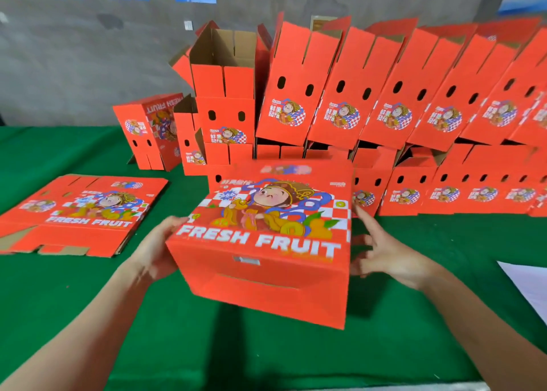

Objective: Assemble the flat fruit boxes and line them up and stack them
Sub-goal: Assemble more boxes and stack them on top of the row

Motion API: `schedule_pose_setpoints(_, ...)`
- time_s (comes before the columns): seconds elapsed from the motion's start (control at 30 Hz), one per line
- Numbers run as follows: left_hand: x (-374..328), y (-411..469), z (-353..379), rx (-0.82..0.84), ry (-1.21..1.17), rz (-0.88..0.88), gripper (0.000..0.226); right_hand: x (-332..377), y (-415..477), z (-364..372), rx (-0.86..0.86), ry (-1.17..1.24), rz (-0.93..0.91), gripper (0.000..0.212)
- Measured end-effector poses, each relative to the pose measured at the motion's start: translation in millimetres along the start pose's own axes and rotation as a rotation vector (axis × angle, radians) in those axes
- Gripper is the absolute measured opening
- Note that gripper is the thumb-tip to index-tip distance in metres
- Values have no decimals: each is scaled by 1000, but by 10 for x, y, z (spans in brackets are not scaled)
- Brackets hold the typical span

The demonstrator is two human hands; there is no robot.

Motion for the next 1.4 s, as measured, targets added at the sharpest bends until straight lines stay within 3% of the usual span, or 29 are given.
schedule_pose_setpoints(0.1, 23, -12, -41, -7, 190, -5, 28, -5, 40, 138, -145, -67, -118, 112)
schedule_pose_setpoints(0.2, 59, -31, -17, -119, 496, 43, 39, -98, 117, 340, -246, -297, -172, 99)
schedule_pose_setpoints(0.27, 73, -14, 11, -202, 578, 103, 37, -200, 188, 513, -258, -466, -201, 86)
schedule_pose_setpoints(0.43, 142, 11, 137, -264, 619, 306, 22, -442, 445, 970, -181, -633, -285, 56)
schedule_pose_setpoints(0.5, 182, -18, 220, -226, 537, 286, 14, -565, 536, 1135, -96, -709, -286, 45)
schedule_pose_setpoints(0.6, 198, -139, 330, -210, 404, 180, 31, -691, 601, 1208, -30, -791, -245, 32)
schedule_pose_setpoints(0.67, 160, -232, 404, -208, 322, 209, 41, -755, 614, 1176, 30, -837, -242, 28)
schedule_pose_setpoints(0.8, 5, -428, 619, -167, 232, 327, 56, -890, 680, 1101, 151, -1001, -242, 45)
schedule_pose_setpoints(0.93, -159, -373, 537, -443, 487, 500, 82, -789, 968, 1225, 258, -1071, -321, 65)
schedule_pose_setpoints(1.0, -248, -347, 366, -544, 505, 539, 87, -701, 1181, 1379, 304, -1068, -357, 69)
schedule_pose_setpoints(1.17, -423, -367, -149, -570, 266, 463, 71, -538, 1738, 1849, 387, -1295, -553, 72)
schedule_pose_setpoints(1.27, -588, -314, -346, -520, 149, 381, 64, -422, 2012, 2107, 344, -1238, -555, 87)
schedule_pose_setpoints(1.33, -754, -214, -403, -460, 121, 330, 40, -369, 2125, 2084, 326, -1193, -471, 91)
schedule_pose_setpoints(1.4, -879, -86, -370, -381, 120, 307, 34, -333, 2140, 1966, 260, -1266, -517, 93)
Point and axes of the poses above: each hand's wrist, its own y-axis towards the middle knuckle, its own z-axis out of the palm, x = y × z, the point moved 1 cm from there along y, towards the middle knuckle, and after that the axes turned 5 degrees about -z, right-handed, at the moved point
